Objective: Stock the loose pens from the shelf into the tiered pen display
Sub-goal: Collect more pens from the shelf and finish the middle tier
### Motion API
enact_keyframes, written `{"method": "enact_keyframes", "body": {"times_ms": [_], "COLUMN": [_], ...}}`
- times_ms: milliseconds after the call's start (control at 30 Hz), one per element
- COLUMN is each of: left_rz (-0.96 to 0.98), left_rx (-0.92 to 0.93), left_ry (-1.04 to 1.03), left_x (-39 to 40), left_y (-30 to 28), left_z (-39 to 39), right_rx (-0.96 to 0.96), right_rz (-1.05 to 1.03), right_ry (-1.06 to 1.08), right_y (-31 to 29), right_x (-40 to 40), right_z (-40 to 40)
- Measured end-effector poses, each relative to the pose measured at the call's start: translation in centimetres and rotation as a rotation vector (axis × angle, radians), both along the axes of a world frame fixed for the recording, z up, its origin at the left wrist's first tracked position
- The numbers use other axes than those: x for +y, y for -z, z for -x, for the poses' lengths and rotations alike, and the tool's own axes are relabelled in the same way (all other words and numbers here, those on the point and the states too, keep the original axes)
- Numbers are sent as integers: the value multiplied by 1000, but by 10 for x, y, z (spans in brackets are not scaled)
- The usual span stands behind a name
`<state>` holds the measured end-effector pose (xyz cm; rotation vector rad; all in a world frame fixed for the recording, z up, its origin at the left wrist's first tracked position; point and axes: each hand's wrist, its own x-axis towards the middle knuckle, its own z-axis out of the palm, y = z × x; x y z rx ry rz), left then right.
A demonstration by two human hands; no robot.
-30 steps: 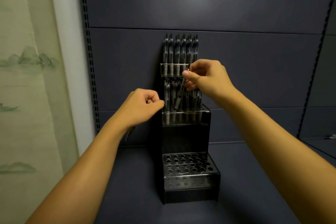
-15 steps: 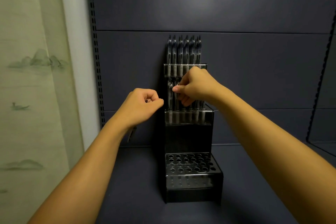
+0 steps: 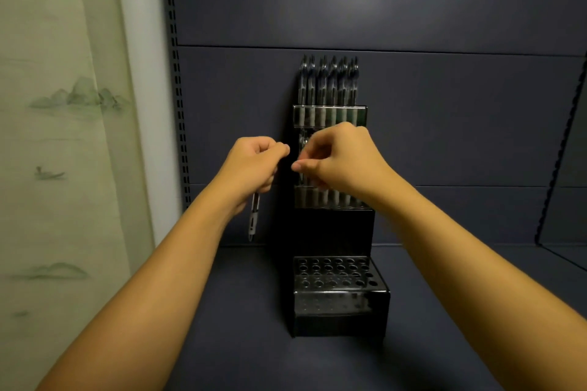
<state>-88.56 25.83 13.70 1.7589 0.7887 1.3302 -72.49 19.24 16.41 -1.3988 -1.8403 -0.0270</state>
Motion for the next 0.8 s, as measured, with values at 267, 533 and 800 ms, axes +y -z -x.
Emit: {"method": "enact_keyframes", "body": {"times_ms": [267, 533, 800], "left_rz": [1, 37, 77], "left_rx": [-68, -129, -140], "left_ry": [-97, -106, -113], "left_x": [-7, -13, -6], "left_y": [-13, -17, -17], "left_z": [-9, -17, -15], "right_rx": [331, 788, 574], "right_rz": [229, 249, 431], "right_ry": [-99, -212, -179], "right_y": [25, 50, 63], "right_x": [9, 26, 10], "right_z": [30, 44, 41]}}
